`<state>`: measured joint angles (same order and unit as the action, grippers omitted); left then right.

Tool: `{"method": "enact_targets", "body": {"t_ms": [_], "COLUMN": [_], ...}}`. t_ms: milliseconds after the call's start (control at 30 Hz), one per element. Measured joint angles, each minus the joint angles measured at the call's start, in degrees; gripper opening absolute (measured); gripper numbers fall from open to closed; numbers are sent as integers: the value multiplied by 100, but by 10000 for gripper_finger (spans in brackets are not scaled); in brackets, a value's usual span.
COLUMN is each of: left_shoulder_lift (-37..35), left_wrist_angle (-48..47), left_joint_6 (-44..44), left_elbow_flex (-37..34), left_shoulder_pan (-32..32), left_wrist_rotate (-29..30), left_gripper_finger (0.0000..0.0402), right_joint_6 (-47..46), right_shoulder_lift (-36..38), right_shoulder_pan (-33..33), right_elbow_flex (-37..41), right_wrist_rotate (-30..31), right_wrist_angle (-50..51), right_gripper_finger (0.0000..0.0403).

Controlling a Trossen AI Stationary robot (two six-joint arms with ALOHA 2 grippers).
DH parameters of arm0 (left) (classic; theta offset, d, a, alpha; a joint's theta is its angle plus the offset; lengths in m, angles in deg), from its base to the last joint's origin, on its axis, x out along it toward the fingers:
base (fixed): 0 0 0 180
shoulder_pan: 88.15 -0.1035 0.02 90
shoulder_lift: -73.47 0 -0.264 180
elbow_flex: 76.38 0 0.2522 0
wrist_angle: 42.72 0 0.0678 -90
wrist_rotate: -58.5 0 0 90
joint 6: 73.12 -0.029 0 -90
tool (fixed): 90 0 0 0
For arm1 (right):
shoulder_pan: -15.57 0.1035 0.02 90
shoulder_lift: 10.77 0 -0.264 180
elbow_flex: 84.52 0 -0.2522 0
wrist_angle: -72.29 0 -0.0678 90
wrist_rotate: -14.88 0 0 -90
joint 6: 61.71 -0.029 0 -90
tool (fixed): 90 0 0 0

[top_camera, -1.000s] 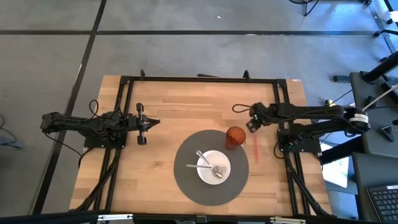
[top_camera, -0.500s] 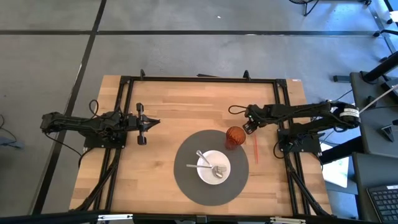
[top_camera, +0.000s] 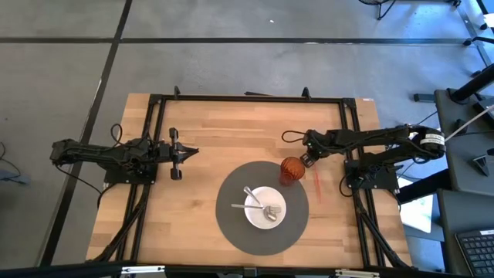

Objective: Pick & Place Utensil
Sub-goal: Put the orange straw into the orange cup

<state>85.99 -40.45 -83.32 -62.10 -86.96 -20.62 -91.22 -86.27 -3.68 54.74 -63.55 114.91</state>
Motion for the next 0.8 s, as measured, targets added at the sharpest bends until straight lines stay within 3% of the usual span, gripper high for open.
{"method": "enact_targets", "body": {"t_ms": [200,467,800], "left_shoulder_lift": [1,0,1], "left_wrist_angle": [0,-2,-9], "left_joint_6": [0,0,-1], "left_elbow_flex": [0,0,0], "left_shoulder_pan": [0,0,-1], "left_wrist_rotate": [0,0,0], "left_gripper_finger": [4,3,3], "right_joint_6": [337,662,1009], "right_shoulder_lift": [-4,-19,259], "right_shoulder_pan": [0,-2,-7], "right_elbow_flex": [-5,-400,-1535], "right_wrist_rotate": [97,136,999], "right_wrist_angle": [-3,332,1207], "right_gripper_finger": [8,6,3]}}
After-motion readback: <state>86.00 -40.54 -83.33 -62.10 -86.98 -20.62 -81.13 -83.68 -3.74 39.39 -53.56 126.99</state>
